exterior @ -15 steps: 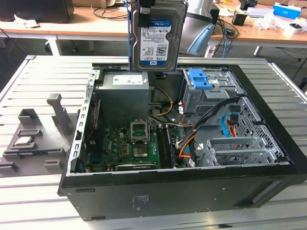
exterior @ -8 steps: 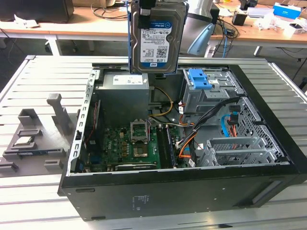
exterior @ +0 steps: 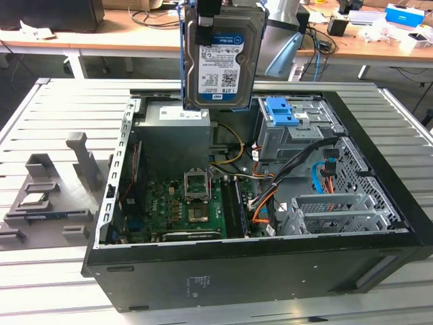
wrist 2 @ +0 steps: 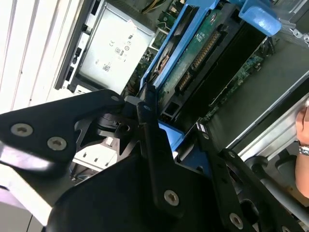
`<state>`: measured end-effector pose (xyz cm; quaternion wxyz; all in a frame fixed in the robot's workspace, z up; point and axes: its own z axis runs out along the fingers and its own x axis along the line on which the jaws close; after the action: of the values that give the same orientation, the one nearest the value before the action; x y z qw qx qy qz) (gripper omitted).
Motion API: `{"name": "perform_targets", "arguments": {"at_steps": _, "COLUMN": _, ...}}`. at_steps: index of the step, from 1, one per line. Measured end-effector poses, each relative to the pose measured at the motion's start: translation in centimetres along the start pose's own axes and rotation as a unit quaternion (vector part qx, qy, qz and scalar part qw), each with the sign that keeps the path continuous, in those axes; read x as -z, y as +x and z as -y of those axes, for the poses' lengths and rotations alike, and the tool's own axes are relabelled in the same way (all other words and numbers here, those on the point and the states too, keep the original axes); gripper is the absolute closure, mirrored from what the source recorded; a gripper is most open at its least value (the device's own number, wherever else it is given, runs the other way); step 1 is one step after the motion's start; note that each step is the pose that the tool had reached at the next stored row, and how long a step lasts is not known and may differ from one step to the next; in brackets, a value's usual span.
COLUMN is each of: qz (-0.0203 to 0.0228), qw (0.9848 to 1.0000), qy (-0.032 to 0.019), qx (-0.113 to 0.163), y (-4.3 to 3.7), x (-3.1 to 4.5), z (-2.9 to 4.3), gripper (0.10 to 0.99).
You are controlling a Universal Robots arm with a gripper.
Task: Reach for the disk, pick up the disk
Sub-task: 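Pick up the disk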
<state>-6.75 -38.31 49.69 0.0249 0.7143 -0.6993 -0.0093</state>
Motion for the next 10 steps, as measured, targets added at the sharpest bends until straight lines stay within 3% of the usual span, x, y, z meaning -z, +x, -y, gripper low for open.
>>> {"name": "perform_targets", "arguments": {"at_steps": 10, "qz": -0.0002, "qw": 1.0, "qy": 0.0, "qx": 0.0, "y": 1.71, "x": -0.07, "z": -0.03, "gripper": 0.722}}
